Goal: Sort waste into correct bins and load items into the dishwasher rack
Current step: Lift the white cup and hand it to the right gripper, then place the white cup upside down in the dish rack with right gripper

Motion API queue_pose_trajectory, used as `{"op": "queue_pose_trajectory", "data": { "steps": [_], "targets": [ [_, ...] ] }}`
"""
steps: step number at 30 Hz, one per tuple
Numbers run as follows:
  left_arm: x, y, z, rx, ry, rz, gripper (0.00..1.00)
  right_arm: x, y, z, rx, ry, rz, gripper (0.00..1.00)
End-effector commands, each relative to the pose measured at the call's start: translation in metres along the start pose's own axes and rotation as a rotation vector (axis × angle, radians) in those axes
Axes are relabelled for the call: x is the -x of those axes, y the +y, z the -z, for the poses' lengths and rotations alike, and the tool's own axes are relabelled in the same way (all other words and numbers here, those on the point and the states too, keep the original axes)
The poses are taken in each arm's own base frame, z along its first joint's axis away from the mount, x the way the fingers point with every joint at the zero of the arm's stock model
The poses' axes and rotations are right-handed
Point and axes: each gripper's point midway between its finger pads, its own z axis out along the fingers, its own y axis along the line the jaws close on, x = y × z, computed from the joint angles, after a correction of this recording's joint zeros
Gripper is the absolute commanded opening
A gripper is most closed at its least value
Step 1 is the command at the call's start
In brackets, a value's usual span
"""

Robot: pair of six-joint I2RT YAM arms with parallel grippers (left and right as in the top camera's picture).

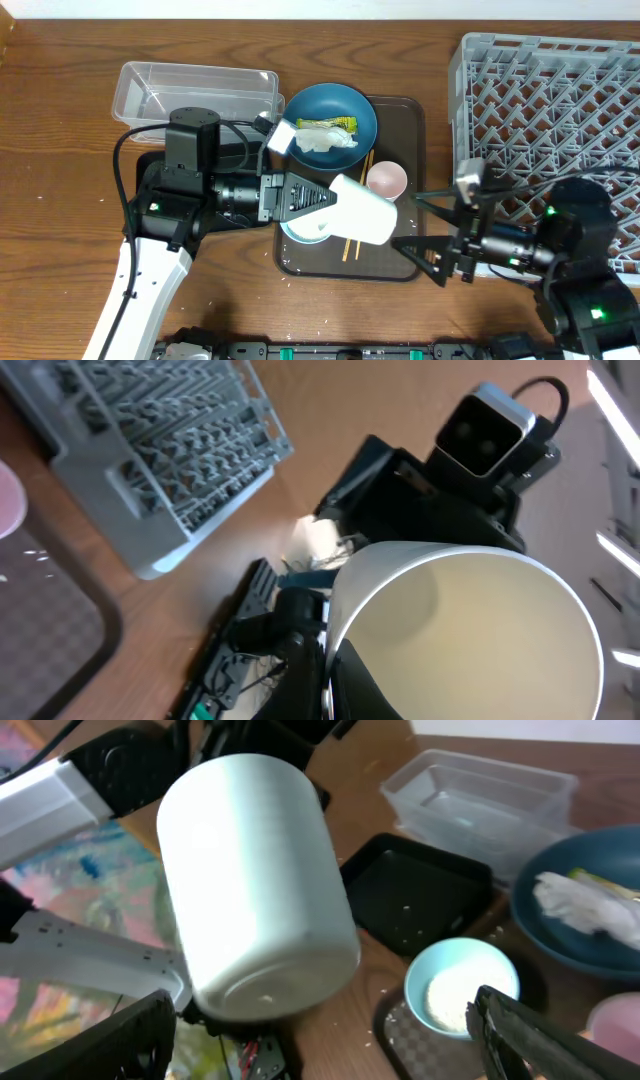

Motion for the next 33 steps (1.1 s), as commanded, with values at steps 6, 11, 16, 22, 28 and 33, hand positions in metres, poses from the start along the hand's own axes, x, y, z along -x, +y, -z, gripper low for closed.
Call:
{"op": "queue_pose_trajectory", "data": {
  "steps": [6,11,16,22,28,33],
  "targets": [
    [-0.002,-0.021,-0.004,-0.061,0.032,-0.078,0.06,0.009,0.007,-0.037,0.05,0.023,-0.004,0.77],
    [-0.002,-0.021,-0.004,-0.062,0.033,-0.078,0.06,0.011,0.01,-0.042,0.072,0.022,0.014,0.63],
    [-0.001,-0.02,-0.004,-0.053,0.029,-0.079,0.09,0.014,0.016,-0.036,0.072,0.002,0.047,0.5],
    [0.002,-0.013,-0.005,-0.017,0.01,-0.079,0.53,0.018,0.007,-0.023,-0.02,-0.039,0.046,0.43],
    [0.005,-0.008,-0.004,0.015,-0.006,-0.079,0.78,-0.003,-0.042,0.005,-0.322,-0.025,-0.092,0.45],
    [0.006,-0.006,-0.004,0.024,-0.011,-0.077,0.81,-0.039,-0.101,0.055,-0.712,-0.007,-0.316,0.4]
  ]
}}
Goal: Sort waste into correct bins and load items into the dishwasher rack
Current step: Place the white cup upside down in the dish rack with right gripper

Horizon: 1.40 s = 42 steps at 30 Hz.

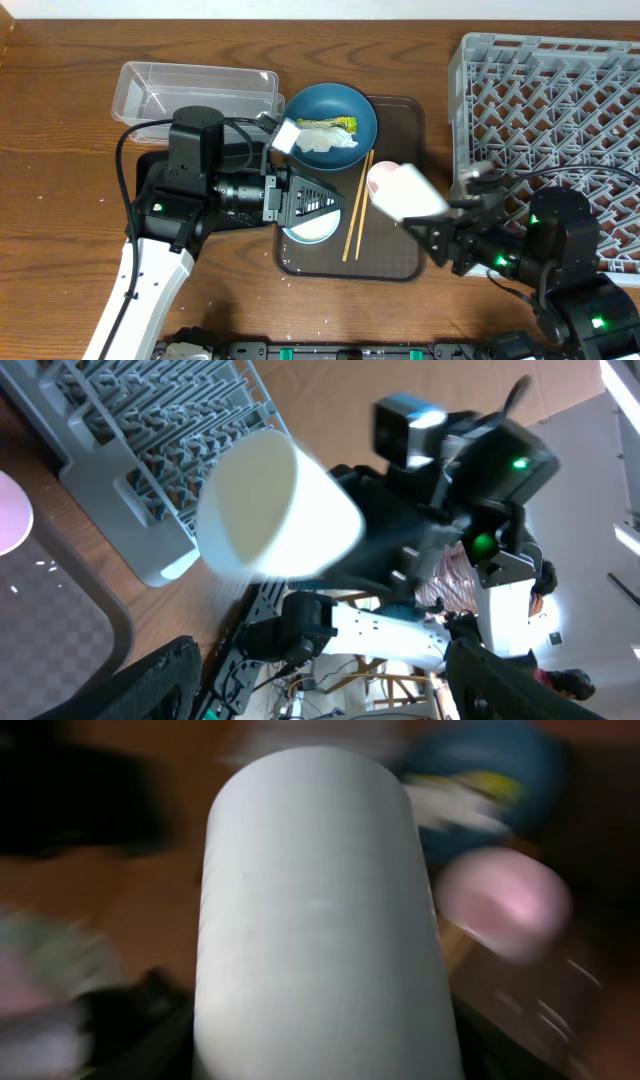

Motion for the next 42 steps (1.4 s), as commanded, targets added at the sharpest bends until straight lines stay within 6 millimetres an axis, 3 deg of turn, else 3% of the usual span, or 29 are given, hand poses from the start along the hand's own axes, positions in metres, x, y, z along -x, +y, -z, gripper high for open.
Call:
{"op": "queue_pose_trajectory", "data": {
  "steps": [1,6,13,23,32,38,42],
  "targets": [
    [0.003,-0.007,0.001,0.003,-0.007,-0.033,0.81,0.005,-0.06,0.02,-0.324,-0.073,-0.126,0.38],
    [0.005,-0.002,0.001,0.031,-0.02,-0.03,0.81,-0.017,-0.123,0.055,-0.665,-0.077,-0.314,0.36],
    [0.005,-0.002,0.001,0.034,-0.021,-0.03,0.81,-0.02,-0.158,0.089,-0.892,-0.084,-0.418,0.39],
    [0.005,-0.001,0.001,0.034,-0.02,-0.026,0.81,-0.019,-0.2,0.061,-0.976,0.151,-0.485,0.39],
    [0.004,-0.001,0.001,0.035,-0.019,-0.022,0.81,-0.019,-0.227,0.054,-1.015,0.257,-0.574,0.46],
    [0.003,-0.001,0.001,0.035,-0.016,-0.017,0.81,-0.027,-0.231,0.049,-0.96,0.291,-0.649,0.79],
    [0.003,0.0,0.001,0.039,-0.015,-0.06,0.81,-0.014,-0.222,0.046,-0.871,0.267,-0.654,0.95]
  ]
}}
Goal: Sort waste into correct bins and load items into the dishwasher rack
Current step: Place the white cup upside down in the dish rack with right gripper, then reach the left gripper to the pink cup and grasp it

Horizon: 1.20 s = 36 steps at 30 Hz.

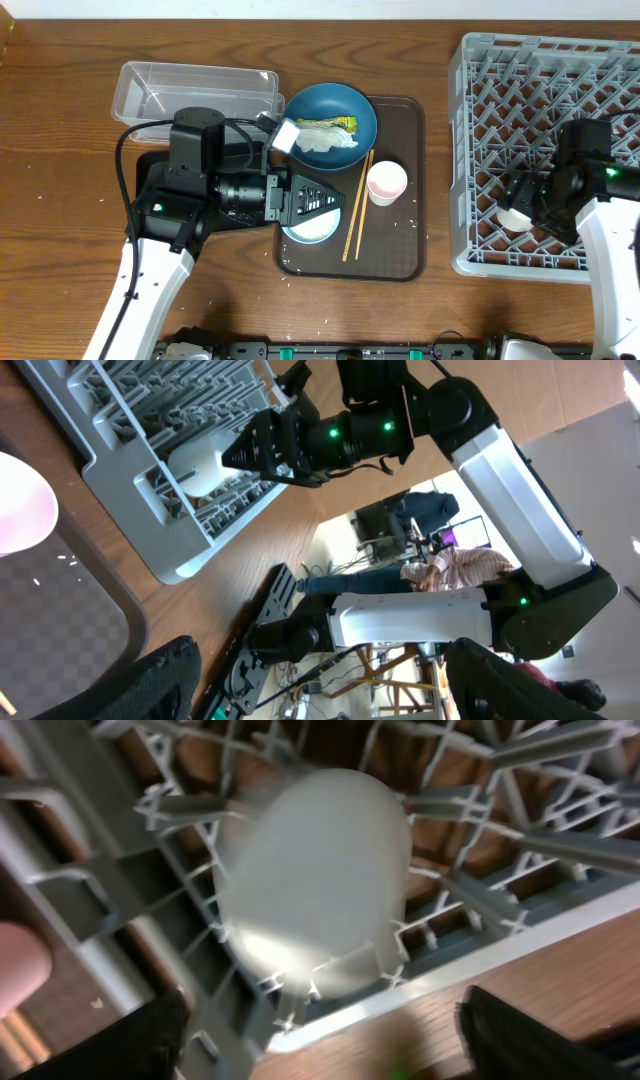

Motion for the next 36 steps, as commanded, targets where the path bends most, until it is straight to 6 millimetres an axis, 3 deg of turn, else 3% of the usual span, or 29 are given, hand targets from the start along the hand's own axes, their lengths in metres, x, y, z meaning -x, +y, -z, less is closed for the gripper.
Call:
{"op": "queue_pose_trajectory", "data": {
  "steps": [1,5,9,13,16,20,26,31,36],
  "targets": [
    [0.002,-0.005,0.001,0.012,-0.008,-0.062,0.81,0.013,0.013,0.02,0.095,-0.025,0.0,0.98],
    [-0.003,0.02,-0.004,0.155,-0.012,-0.054,0.82,0.02,0.033,0.054,0.212,-0.058,0.053,0.96],
    [-0.014,0.072,-0.007,0.504,-0.003,-0.048,0.81,0.013,0.059,0.088,0.371,-0.107,0.156,0.92],
    [-0.016,0.109,-0.008,0.82,0.004,-0.141,0.81,0.002,0.067,0.108,0.427,-0.155,0.193,0.92],
    [-0.016,0.125,-0.023,0.928,0.026,-0.214,0.81,-0.007,0.07,0.118,0.445,-0.175,0.221,0.92],
    [-0.013,0.153,-0.052,0.965,0.054,-0.24,0.78,-0.022,0.072,0.12,0.446,-0.145,0.249,0.93],
    [0.004,0.197,-0.085,0.952,-0.012,-0.116,0.67,-0.03,0.068,0.108,0.394,-0.116,0.271,0.93],
    [0.011,0.215,-0.099,0.964,0.009,-0.102,0.66,-0.036,0.067,0.096,0.383,-0.082,0.274,0.93],
    [0.006,0.231,-0.105,0.979,0.034,-0.086,0.62,-0.044,0.063,0.081,0.367,-0.042,0.268,0.9]
  ]
}}
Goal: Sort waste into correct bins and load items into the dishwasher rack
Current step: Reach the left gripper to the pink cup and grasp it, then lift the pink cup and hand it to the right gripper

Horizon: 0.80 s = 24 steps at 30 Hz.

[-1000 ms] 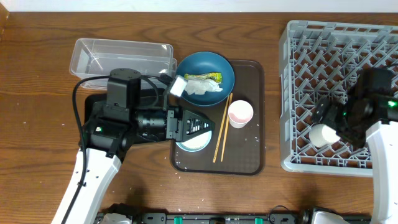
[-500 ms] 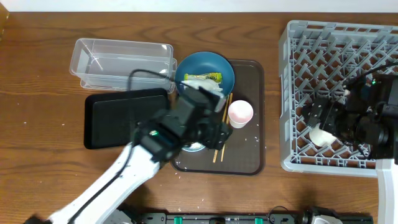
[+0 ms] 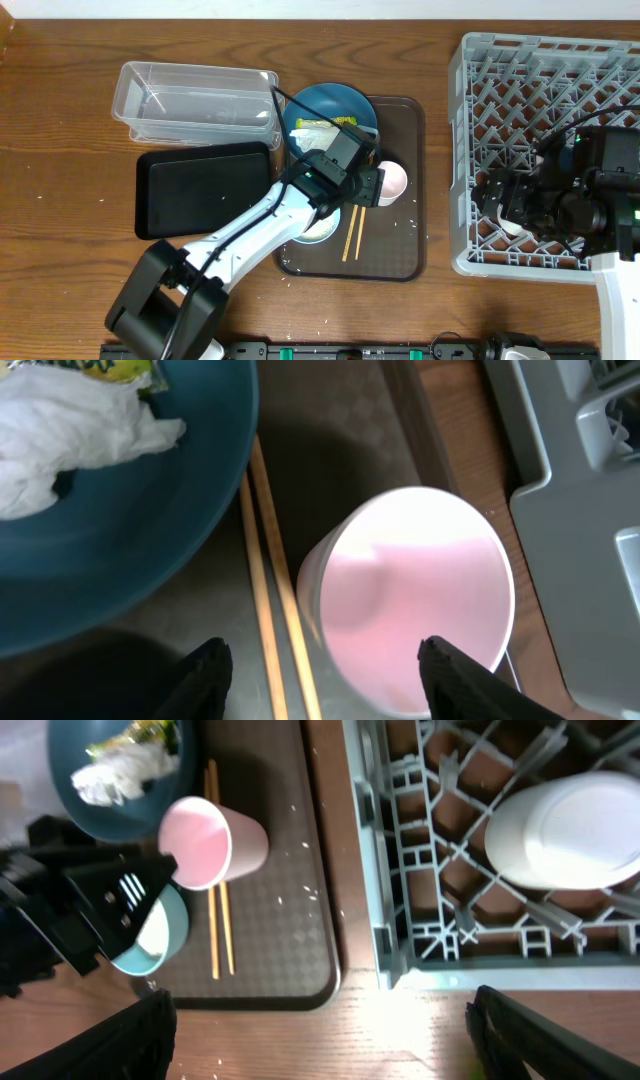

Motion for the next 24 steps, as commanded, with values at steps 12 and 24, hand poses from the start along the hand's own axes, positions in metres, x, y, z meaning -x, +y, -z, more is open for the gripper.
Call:
{"op": "queue_pose_trajectory", "data": {
  "steps": [12,24],
  "targets": [
    [-0.005,0.008,-0.011,0.037,0.036,0.019,0.15,-0.011,-0.004,-0.013,-0.008,0.037,0.023,0.86],
    [0.041,-0.008,0.105,-0.208,-0.127,0.094,0.06,-0.015,0.004,0.0,0.025,-0.01,0.086,0.89]
  ]
}}
